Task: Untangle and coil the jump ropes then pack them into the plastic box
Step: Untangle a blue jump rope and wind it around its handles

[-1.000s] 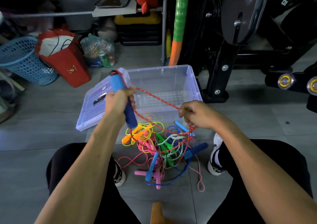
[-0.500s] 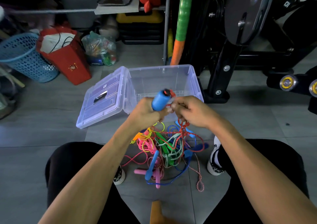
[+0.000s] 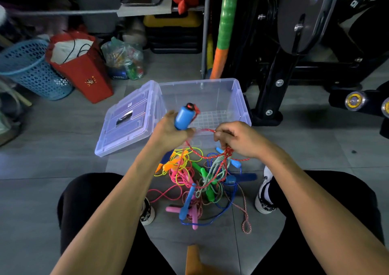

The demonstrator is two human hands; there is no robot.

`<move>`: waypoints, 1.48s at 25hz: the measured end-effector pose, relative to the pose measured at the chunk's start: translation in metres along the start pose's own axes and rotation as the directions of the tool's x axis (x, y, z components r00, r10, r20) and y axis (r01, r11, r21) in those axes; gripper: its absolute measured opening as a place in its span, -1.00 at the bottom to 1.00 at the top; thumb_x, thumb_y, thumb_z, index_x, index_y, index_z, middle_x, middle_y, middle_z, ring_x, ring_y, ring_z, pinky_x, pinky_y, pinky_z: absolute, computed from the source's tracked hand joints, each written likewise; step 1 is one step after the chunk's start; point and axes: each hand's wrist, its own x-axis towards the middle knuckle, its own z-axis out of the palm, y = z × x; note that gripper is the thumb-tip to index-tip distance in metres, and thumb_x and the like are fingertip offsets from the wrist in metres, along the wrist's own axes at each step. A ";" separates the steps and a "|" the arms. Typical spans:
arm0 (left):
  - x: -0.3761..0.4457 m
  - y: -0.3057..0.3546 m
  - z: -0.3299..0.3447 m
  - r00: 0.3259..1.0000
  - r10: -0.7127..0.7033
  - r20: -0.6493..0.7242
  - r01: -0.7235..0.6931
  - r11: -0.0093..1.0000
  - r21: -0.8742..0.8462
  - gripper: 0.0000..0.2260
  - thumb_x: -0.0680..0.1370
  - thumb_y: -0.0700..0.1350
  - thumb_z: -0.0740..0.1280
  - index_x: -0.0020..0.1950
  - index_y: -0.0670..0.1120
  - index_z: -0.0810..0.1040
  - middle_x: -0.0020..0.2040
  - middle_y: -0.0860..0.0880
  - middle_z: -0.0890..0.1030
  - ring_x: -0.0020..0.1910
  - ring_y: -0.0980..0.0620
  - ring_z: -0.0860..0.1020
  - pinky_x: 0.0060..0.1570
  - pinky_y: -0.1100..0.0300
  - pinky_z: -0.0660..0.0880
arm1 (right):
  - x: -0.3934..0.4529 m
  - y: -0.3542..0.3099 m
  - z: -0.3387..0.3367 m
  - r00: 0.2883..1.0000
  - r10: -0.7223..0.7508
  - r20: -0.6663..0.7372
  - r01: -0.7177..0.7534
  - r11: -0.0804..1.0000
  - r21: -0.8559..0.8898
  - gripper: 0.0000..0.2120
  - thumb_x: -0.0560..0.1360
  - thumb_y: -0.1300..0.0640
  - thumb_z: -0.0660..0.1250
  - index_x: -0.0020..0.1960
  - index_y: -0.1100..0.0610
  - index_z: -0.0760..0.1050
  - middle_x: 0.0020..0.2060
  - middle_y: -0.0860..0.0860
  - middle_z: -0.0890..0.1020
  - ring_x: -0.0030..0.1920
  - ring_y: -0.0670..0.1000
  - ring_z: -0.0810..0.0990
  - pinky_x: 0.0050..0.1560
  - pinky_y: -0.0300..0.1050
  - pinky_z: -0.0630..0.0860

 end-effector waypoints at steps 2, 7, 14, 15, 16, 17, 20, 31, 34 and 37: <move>-0.005 0.006 0.004 0.969 0.237 0.064 -0.233 0.970 -0.068 -0.59 0.44 -0.07 0.50 0.23 -0.07 0.49 -0.05 0.01 0.54 -0.20 0.10 0.46 -0.18 0.29 0.38 | 0.000 -0.003 0.001 0.999 -0.032 0.031 0.032 0.999 -0.020 -0.76 0.61 0.17 0.22 -0.19 0.00 0.53 -0.38 -0.05 0.60 -0.38 -0.20 0.52 -0.27 -0.23 0.47; -0.014 0.015 0.016 0.960 0.214 0.180 -0.175 0.962 -0.209 -0.75 0.48 -0.03 0.47 -0.30 -0.12 0.52 -0.47 0.03 0.48 -0.48 0.07 0.44 -0.36 0.19 0.39 | 0.003 -0.006 0.000 0.998 -0.064 -0.024 0.065 0.995 0.079 -0.81 0.61 0.19 0.22 -0.13 0.16 0.55 -0.33 0.02 0.63 -0.23 0.08 0.61 -0.14 0.00 0.54; -0.007 0.020 0.002 0.995 0.039 -0.090 -0.087 0.776 -0.624 -0.68 0.51 -0.19 0.41 -0.40 -0.13 0.37 -0.54 -0.06 0.38 -0.53 0.01 0.33 -0.45 0.24 0.36 | -0.003 0.016 -0.002 0.998 -0.055 -0.026 0.054 0.998 -0.043 -0.84 0.57 0.16 0.29 -0.19 0.04 0.50 -0.39 -0.09 0.51 -0.37 -0.15 0.43 -0.26 -0.19 0.38; -0.006 0.019 0.000 0.994 0.008 -0.113 -0.080 0.759 -0.646 -0.68 0.51 -0.20 0.41 -0.39 -0.13 0.38 -0.54 -0.05 0.38 -0.53 0.02 0.33 -0.46 0.25 0.36 | -0.003 0.016 -0.003 0.997 -0.059 -0.043 0.058 0.998 -0.030 -0.82 0.56 0.17 0.29 -0.21 0.03 0.49 -0.42 -0.11 0.49 -0.39 -0.15 0.41 -0.29 -0.21 0.36; -0.005 0.018 -0.001 0.991 -0.020 -0.129 -0.070 0.748 -0.660 -0.69 0.50 -0.20 0.41 -0.38 -0.13 0.38 -0.54 -0.04 0.38 -0.53 0.03 0.34 -0.46 0.25 0.36 | -0.003 0.018 -0.003 0.997 -0.058 -0.053 0.058 0.998 -0.007 -0.80 0.54 0.19 0.30 -0.23 0.00 0.49 -0.44 -0.13 0.49 -0.40 -0.16 0.41 -0.30 -0.22 0.35; -0.004 0.017 -0.001 0.990 -0.049 -0.135 -0.055 0.736 -0.675 -0.70 0.50 -0.20 0.41 -0.38 -0.13 0.39 -0.54 -0.04 0.39 -0.53 0.03 0.34 -0.46 0.25 0.37 | -0.003 0.019 -0.004 0.997 -0.053 -0.055 0.055 0.998 0.027 -0.80 0.53 0.19 0.31 -0.24 -0.02 0.49 -0.44 -0.14 0.50 -0.41 -0.17 0.42 -0.30 -0.20 0.37; -0.001 0.013 -0.003 0.983 -0.150 -0.104 0.028 0.687 -0.726 -0.73 0.49 -0.19 0.41 -0.35 -0.11 0.40 -0.51 -0.04 0.42 -0.51 0.00 0.36 -0.39 0.18 0.38 | -0.004 0.019 -0.006 0.999 -0.026 -0.037 0.033 0.976 0.217 -0.96 0.47 0.12 0.43 -0.14 0.04 0.58 -0.27 0.02 0.64 -0.26 -0.11 0.56 -0.14 -0.07 0.50; 0.002 0.001 -0.028 0.984 -0.135 0.120 0.181 0.760 -0.624 -0.92 0.50 -0.26 0.36 -0.03 -0.19 0.59 -0.18 -0.13 0.71 -0.28 -0.05 0.65 -0.18 0.13 0.59 | -0.007 0.035 -0.024 0.961 0.051 -0.272 -0.004 0.985 0.171 -0.85 0.62 0.10 0.23 -0.07 -0.02 0.56 -0.26 -0.05 0.61 -0.32 -0.06 0.61 -0.16 0.03 0.55; -0.003 0.000 -0.029 0.987 -0.129 0.096 0.161 0.802 -0.575 -0.97 0.49 -0.27 0.37 -0.08 -0.19 0.58 -0.34 -0.09 0.65 -0.41 0.01 0.58 -0.29 0.19 0.56 | -0.008 0.033 -0.023 0.962 0.055 -0.266 -0.006 0.983 0.181 -0.84 0.61 0.08 0.25 -0.08 -0.07 0.57 -0.27 -0.13 0.61 -0.32 -0.09 0.60 -0.16 -0.01 0.55; 0.001 -0.005 -0.028 0.989 -0.150 -0.007 0.123 0.831 -0.542 -0.96 0.47 -0.26 0.39 -0.17 -0.17 0.58 -0.38 -0.08 0.62 -0.41 0.02 0.56 -0.30 0.18 0.56 | -0.008 0.028 -0.022 0.960 0.067 -0.272 -0.019 0.984 0.175 -0.86 0.60 0.08 0.26 -0.06 -0.05 0.58 -0.29 -0.16 0.61 -0.33 -0.12 0.58 -0.14 -0.01 0.55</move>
